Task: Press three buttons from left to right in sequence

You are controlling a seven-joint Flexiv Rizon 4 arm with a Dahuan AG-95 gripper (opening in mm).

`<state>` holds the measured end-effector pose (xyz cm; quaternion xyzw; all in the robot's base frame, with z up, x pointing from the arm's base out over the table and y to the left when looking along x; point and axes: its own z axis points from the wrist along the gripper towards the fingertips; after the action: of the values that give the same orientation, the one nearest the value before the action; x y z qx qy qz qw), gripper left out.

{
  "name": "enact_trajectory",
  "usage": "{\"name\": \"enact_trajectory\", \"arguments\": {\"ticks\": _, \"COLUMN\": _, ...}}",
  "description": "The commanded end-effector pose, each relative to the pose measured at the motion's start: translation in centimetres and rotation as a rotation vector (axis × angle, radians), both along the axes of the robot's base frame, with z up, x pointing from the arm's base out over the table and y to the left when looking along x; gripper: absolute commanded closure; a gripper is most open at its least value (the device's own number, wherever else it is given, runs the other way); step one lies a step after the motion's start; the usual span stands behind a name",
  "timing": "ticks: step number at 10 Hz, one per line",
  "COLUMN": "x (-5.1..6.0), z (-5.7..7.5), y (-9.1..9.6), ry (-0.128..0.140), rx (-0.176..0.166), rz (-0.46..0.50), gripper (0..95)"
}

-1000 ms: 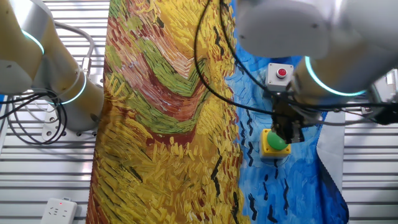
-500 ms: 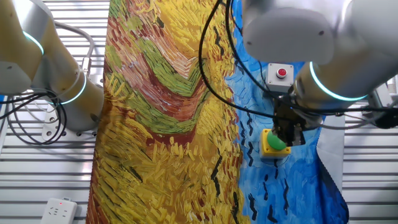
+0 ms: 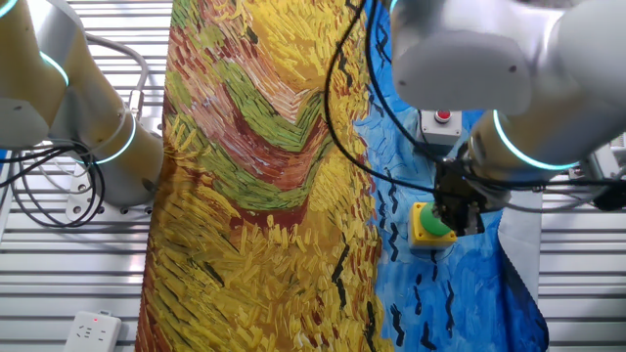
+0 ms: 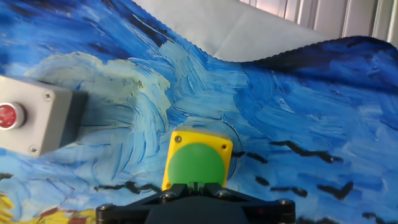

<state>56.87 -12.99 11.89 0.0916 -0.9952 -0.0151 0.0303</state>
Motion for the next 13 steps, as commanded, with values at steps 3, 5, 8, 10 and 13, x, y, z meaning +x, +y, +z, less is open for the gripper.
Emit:
{"name": "enact_trajectory", "arguments": {"ticks": 3, "x": 1.1, "z": -0.7, "y": 0.4, "ry": 0.008, "rx": 0.019, "rz": -0.002, "gripper": 95.0}}
{"name": "enact_trajectory", "arguments": {"ticks": 5, "x": 1.4, "z": -1.7, "y": 0.7, "ry": 0.009, "rx": 0.018, "rz": -0.005, "gripper": 95.0}}
{"name": "enact_trajectory", "arguments": {"ticks": 8, "x": 1.8, "z": -4.0, "y": 0.6, "ry": 0.006, "rx": 0.019, "rz": 0.006, "gripper": 95.0}}
{"name": "enact_trajectory", "arguments": {"ticks": 10, "x": 1.9, "z": -3.8, "y": 0.6, "ry": 0.010, "rx": 0.020, "rz": 0.012, "gripper": 95.0}}
{"name": "enact_trajectory", "arguments": {"ticks": 13, "x": 2.2, "z": 0.9, "y": 1.3, "ry": 0.054, "rx": 0.010, "rz": -0.001, "gripper": 95.0}}
